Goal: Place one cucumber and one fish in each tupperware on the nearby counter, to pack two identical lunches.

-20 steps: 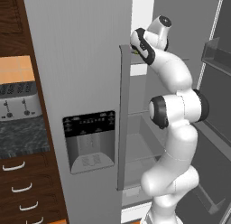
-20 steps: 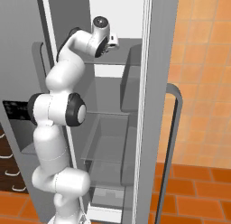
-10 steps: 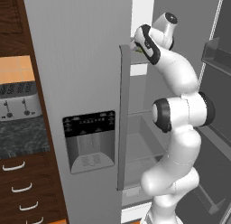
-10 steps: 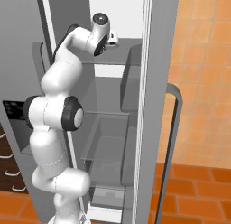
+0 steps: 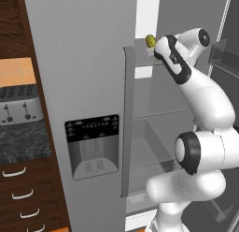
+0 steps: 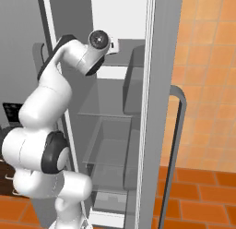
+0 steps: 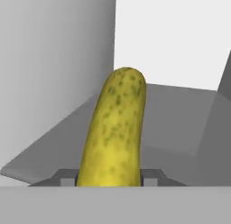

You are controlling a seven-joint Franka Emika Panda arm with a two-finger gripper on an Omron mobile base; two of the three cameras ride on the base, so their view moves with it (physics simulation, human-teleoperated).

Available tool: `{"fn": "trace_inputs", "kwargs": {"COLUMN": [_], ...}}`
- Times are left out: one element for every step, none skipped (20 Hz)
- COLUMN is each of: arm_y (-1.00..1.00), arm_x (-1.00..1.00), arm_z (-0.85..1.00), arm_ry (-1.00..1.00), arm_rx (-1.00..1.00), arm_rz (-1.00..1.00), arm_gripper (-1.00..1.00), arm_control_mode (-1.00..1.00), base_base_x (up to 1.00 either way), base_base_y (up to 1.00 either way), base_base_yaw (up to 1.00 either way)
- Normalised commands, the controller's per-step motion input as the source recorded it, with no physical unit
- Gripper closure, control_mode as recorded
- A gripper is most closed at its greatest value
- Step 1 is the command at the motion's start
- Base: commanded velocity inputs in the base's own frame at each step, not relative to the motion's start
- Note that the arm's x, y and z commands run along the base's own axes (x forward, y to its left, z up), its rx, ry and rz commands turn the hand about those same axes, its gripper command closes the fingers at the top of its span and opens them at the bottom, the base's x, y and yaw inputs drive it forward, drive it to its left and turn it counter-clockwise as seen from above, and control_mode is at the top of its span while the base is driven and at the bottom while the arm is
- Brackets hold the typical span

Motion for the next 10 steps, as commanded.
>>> {"fn": "trace_inputs", "kwargs": {"arm_y": [-0.05, -0.03, -0.09, -0.09, -0.04, -0.10, -0.11, -0.13, -0.14, -0.11], "arm_x": [-1.00, -1.00, -1.00, -1.00, -1.00, -1.00, -1.00, -1.00, -1.00, -1.00], "arm_z": [0.11, 0.09, 0.26, 0.49, 0.61, 0.65, 0.64, 0.56, 0.54, 0.54], "arm_ry": [-0.41, -0.41, -0.38, -0.39, -0.33, -0.24, -0.17, -0.06, 0.00, 0.00], "arm_rx": [0.07, 0.06, 0.09, 0.08, 0.06, 0.05, 0.03, 0.00, 0.00, 0.00], "arm_rz": [0.00, 0.00, 0.00, -0.03, -0.05, -0.06, -0.07, -0.07, -0.07, -0.06], "arm_gripper": [1.00, 1.00, 1.00, 1.00, 1.00, 1.00, 1.00, 1.00, 1.00, 1.00], "arm_control_mode": [-1.00, -1.00, -1.00, -1.00, -1.00, -1.00, -1.00, -1.00, -1.00, -1.00], "base_base_x": [0.00, 0.00, 0.00, 0.00, 0.00, 0.00, 0.00, 0.00, 0.00, 0.00], "base_base_y": [0.00, 0.00, 0.00, 0.00, 0.00, 0.00, 0.00, 0.00, 0.00, 0.00], "base_base_yaw": [0.00, 0.00, 0.00, 0.00, 0.00, 0.00, 0.00, 0.00, 0.00, 0.00]}}
